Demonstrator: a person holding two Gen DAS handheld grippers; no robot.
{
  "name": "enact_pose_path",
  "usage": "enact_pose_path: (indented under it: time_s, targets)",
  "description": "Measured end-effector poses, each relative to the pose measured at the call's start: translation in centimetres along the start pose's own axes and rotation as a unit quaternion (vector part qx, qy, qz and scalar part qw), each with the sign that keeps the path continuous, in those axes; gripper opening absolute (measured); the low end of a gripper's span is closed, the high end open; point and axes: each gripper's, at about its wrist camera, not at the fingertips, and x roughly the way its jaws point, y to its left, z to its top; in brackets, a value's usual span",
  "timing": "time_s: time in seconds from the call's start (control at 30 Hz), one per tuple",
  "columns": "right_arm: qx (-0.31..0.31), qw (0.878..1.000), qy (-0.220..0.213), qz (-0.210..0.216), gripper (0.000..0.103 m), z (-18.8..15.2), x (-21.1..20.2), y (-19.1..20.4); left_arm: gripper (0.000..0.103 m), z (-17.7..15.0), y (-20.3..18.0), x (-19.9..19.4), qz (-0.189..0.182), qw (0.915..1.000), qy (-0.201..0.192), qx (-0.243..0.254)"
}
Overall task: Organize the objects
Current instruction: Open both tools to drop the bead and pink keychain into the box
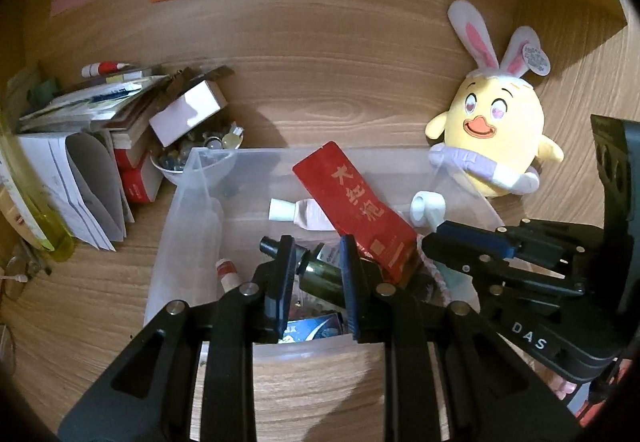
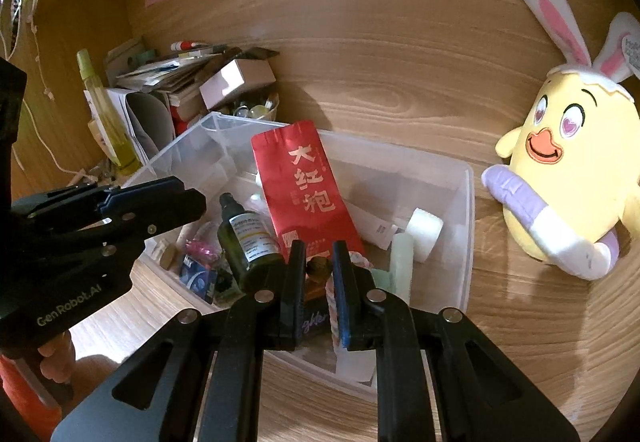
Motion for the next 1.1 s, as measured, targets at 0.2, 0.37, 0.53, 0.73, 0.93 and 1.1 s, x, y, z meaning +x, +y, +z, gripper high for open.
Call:
enact_pose_path:
  time_s: [0.2, 0.37, 0.53, 0.73, 0.93, 1.1]
  targets:
    - [-0.005, 1.0, 0.008, -0.002, 0.019, -0.1, 0.2, 0.1, 0.038, -0.1, 0.0, -1.1, 0.001, 0.9999, -0.013, 0.003]
    - [-0.004, 1.0, -0.003, 0.001, 0.02, 0.1, -0.8, 0.1, 0.039, -0.2, -0.1, -2.6, 0.001, 0.9996, -0.028, 0.009]
    - [-0.009, 1.0, -0.013, -0.001, 0.021, -0.1, -2.2, 0.4, 0.048, -0.5, -0.1, -4.4, 0.003, 0.9989, -0.045, 0.015]
    - [-0.015, 0.999, -0.028, -0.005, 0.04, -0.9, -4.2, 0.8, 0.06, -1.3, 0.0, -6.6, 0.006, 0.9975, -0.068, 0.022]
    - [-0.007, 0.999, -0.047, -0.001, 0.055, -1.7, -6.4, 0.6, 0.077, -2.5, -0.5, -8.3, 0.017, 0.9956, -0.086, 0.033]
    - [-0.002, 0.998, -0.066, -0.002, 0.077, -2.8, -8.2, 0.7, 0.092, -3.6, -0.7, -9.1, 0.016, 0.9948, -0.095, 0.033]
